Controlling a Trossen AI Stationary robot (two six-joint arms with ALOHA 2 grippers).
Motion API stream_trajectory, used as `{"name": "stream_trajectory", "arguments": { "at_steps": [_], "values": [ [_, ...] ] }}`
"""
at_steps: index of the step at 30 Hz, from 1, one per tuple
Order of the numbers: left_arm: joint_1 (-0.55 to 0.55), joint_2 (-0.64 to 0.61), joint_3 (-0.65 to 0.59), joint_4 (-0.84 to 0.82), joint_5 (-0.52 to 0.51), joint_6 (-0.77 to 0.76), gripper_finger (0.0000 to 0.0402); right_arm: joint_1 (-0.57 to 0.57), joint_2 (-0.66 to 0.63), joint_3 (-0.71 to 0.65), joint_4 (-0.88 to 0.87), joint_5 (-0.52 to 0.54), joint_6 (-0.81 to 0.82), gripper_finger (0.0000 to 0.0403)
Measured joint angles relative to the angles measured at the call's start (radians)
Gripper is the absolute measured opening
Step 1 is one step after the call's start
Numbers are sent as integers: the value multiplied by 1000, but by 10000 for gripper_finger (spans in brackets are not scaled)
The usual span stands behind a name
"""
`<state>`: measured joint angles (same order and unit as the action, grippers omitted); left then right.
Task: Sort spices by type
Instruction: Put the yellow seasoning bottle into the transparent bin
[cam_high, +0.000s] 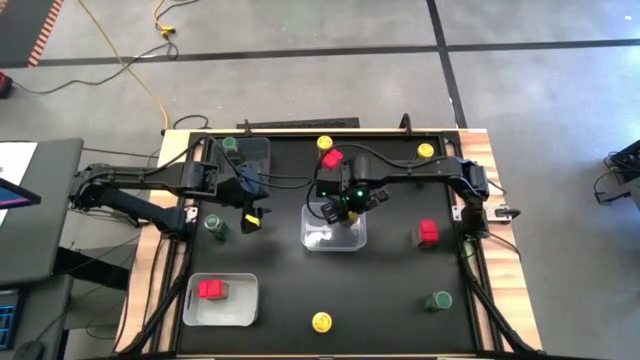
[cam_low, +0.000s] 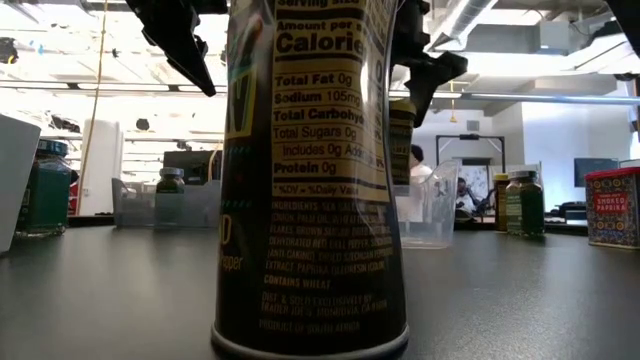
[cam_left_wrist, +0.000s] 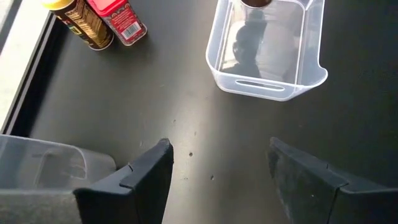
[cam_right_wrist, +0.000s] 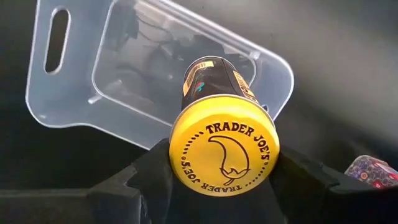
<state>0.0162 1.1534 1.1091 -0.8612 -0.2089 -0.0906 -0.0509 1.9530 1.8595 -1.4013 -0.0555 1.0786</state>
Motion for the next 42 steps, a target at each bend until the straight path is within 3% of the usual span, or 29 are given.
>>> {"name": "stream_trajectory", "arguments": {
  "at_steps": [14,42],
  "values": [
    [1,0,0,-4,-1,-4,248,-4,66,-1,23,-8,-23,251],
    [0,0,0,-12,0,0,248,-8,65,-55,76,4,-26,251]
  ]
}}
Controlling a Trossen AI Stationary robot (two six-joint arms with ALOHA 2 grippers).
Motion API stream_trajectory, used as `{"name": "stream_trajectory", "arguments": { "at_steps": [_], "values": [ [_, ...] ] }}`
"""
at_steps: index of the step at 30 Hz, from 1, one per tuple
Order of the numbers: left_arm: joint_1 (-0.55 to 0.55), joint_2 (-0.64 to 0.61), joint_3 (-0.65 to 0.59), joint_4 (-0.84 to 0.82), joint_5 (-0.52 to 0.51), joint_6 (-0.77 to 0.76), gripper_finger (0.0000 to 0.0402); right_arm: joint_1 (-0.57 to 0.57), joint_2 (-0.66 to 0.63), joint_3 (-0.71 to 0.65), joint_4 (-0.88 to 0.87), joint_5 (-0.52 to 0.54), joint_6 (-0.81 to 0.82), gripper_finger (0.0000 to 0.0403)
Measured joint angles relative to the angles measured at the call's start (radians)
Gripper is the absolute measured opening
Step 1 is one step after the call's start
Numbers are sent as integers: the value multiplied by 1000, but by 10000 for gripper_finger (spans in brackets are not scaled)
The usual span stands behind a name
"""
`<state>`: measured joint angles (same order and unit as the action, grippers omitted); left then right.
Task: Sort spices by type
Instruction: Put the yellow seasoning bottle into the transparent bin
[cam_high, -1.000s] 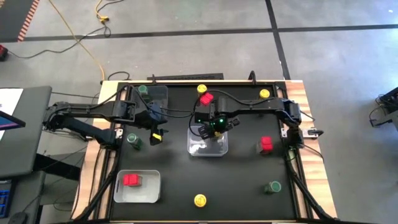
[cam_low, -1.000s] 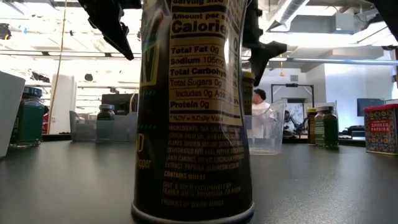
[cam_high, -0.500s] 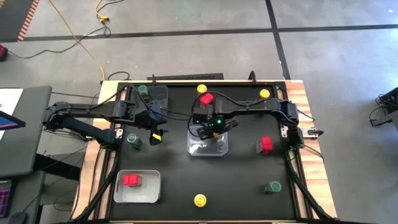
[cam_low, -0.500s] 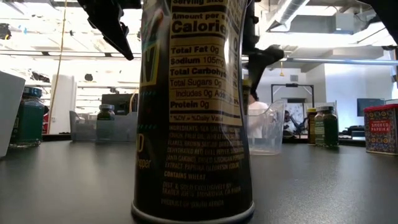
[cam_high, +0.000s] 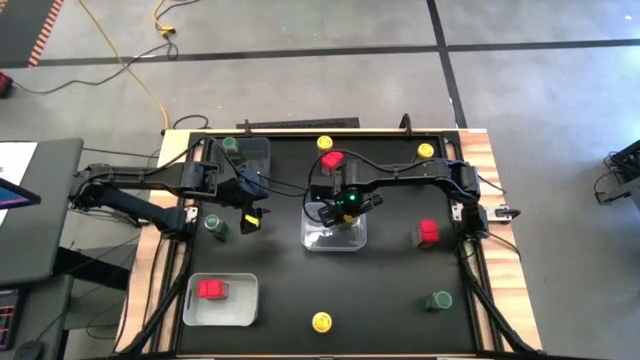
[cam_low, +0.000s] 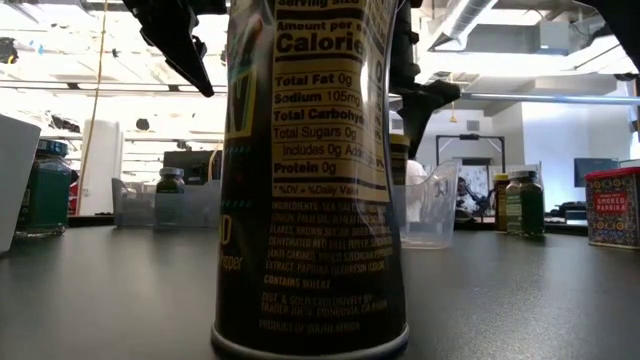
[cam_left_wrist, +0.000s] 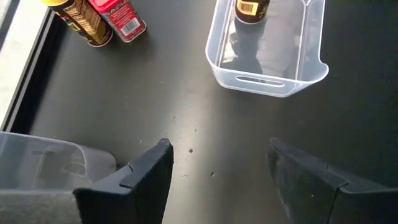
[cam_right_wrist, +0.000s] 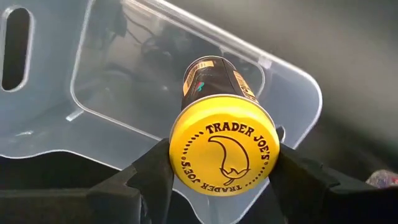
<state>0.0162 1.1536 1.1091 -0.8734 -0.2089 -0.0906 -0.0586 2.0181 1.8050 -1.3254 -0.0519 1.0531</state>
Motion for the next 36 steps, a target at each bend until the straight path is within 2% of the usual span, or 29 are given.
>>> {"name": "stream_trajectory", "arguments": {
  "at_steps": [11,36],
  "values": [
    [0,0,0,-2,0,-1,248,7,0,0,6,58,-8,265],
    [0,0,0,-5,0,-3,248,19,0,0,-23,58,41,267]
  ]
}}
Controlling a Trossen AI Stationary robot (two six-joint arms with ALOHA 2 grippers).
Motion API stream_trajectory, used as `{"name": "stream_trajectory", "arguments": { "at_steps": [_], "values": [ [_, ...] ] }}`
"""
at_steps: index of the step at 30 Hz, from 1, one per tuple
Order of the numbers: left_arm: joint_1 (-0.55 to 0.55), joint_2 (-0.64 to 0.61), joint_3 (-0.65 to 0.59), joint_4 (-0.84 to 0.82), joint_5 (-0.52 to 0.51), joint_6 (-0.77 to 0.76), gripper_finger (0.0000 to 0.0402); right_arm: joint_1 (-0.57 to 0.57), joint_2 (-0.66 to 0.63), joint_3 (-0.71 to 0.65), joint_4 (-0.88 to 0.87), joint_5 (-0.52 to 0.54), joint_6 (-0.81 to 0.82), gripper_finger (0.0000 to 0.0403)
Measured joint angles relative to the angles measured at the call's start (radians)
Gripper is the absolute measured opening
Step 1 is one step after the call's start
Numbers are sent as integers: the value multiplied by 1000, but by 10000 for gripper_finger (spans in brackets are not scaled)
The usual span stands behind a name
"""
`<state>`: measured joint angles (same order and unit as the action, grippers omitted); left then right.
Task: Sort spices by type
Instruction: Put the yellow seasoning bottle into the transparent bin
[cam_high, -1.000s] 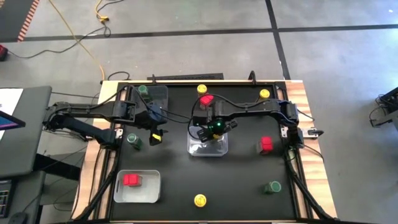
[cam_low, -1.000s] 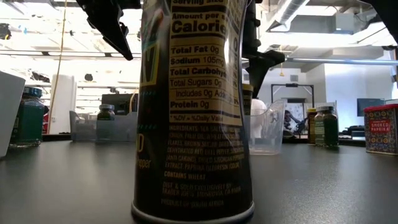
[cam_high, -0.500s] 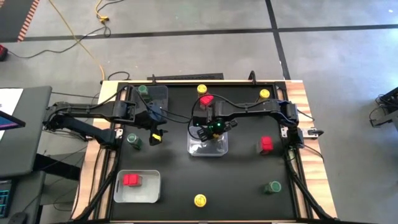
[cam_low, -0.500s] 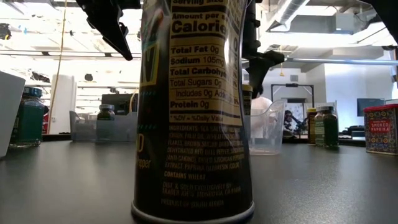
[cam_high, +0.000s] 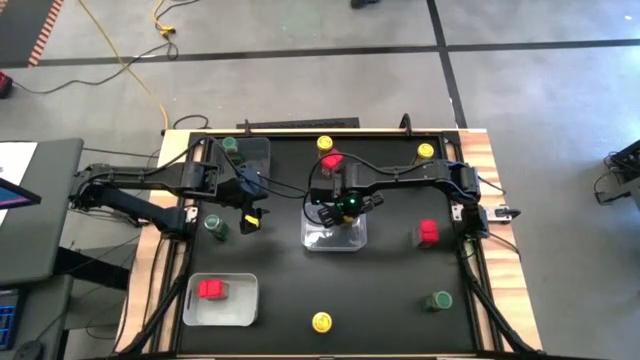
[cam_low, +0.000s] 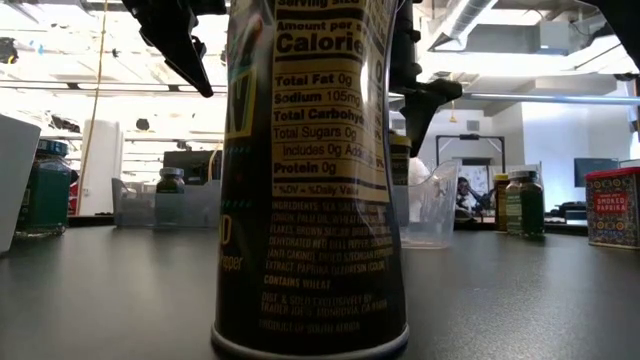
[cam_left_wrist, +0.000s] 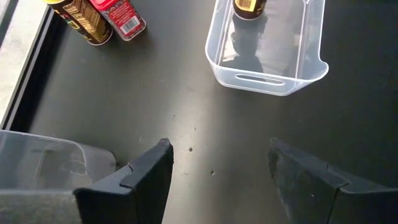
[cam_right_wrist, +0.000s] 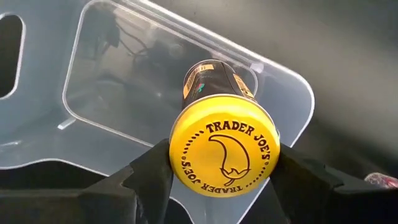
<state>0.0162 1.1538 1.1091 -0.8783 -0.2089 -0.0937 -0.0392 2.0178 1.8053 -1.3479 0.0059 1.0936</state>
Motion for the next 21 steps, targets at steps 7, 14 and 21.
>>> {"name": "stream_trajectory", "arguments": {
  "at_steps": [7,14,21],
  "values": [
    [0,0,0,1,0,2,248,9,0,0,-9,11,15,267],
    [0,0,0,0,0,2,248,21,0,0,-8,41,25,267],
    [0,0,0,-1,0,0,248,21,0,0,-7,49,27,291]
  ]
}}
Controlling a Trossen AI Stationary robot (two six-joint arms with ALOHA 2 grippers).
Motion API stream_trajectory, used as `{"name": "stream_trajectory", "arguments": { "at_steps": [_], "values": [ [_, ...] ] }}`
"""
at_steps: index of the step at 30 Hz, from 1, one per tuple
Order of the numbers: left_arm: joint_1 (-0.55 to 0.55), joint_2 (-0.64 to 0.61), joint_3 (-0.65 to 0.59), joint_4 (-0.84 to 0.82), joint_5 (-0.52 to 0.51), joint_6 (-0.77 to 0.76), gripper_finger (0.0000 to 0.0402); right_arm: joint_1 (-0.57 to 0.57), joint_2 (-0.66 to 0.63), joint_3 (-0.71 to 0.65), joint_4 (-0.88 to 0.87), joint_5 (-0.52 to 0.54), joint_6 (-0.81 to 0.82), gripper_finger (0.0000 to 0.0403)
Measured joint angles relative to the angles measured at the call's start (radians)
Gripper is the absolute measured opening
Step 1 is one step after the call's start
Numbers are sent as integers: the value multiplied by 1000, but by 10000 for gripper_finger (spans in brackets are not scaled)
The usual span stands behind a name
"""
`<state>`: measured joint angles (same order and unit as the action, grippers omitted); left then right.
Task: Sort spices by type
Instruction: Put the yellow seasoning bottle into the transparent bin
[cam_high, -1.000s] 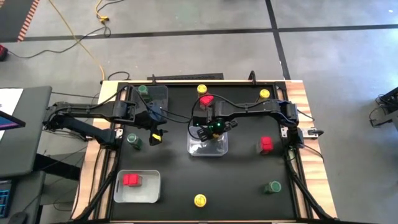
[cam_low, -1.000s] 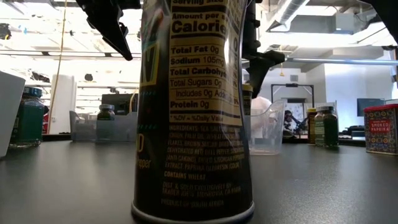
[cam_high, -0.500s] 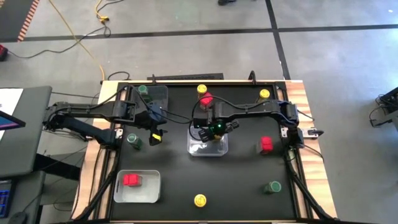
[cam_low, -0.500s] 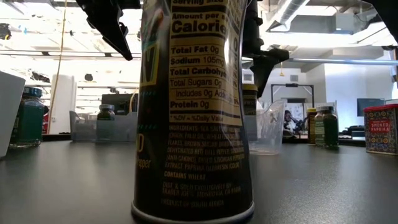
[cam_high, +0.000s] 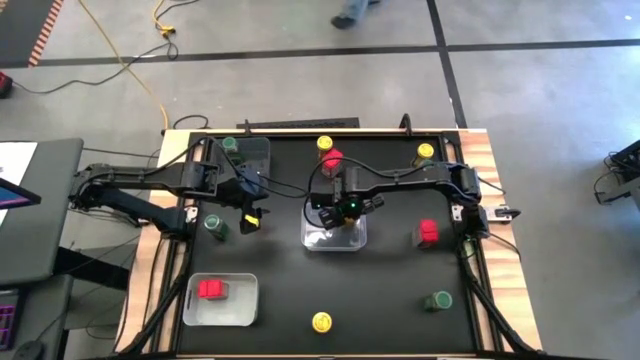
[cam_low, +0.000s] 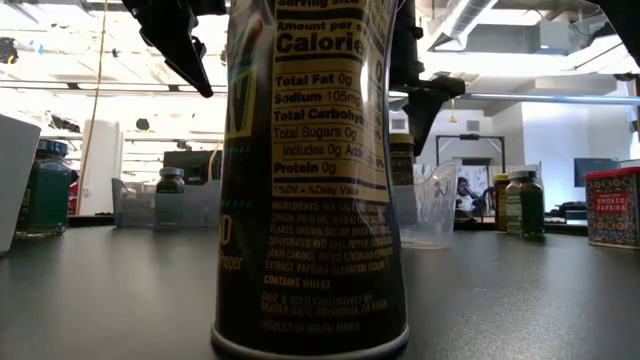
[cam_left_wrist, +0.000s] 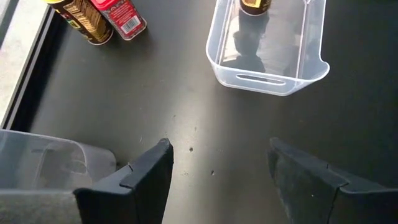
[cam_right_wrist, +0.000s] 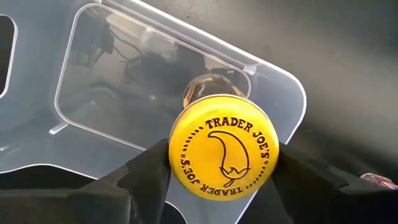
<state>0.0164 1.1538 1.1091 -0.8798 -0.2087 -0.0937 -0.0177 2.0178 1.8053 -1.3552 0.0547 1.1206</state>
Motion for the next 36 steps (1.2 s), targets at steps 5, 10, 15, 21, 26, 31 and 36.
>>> {"name": "stream_trajectory", "arguments": {
  "at_steps": [5,10,15,21,26,31,36],
  "values": [
    [0,0,0,-3,0,0,248,0,0,0,0,0,2,319],
    [0,0,0,-4,0,0,248,0,-1,0,1,0,-3,334],
    [0,0,0,-4,0,0,248,1,-4,8,-1,0,-7,336],
    [0,-1,0,-3,0,2,248,4,-4,42,-2,0,-37,335],
    [0,-1,0,-3,0,2,248,6,-4,47,-5,0,-44,335],
    [0,-1,0,-3,0,3,248,12,-4,47,-3,0,-73,335],
    [0,-1,0,-3,0,3,248,11,-5,41,2,0,-74,333]
  ]
}}
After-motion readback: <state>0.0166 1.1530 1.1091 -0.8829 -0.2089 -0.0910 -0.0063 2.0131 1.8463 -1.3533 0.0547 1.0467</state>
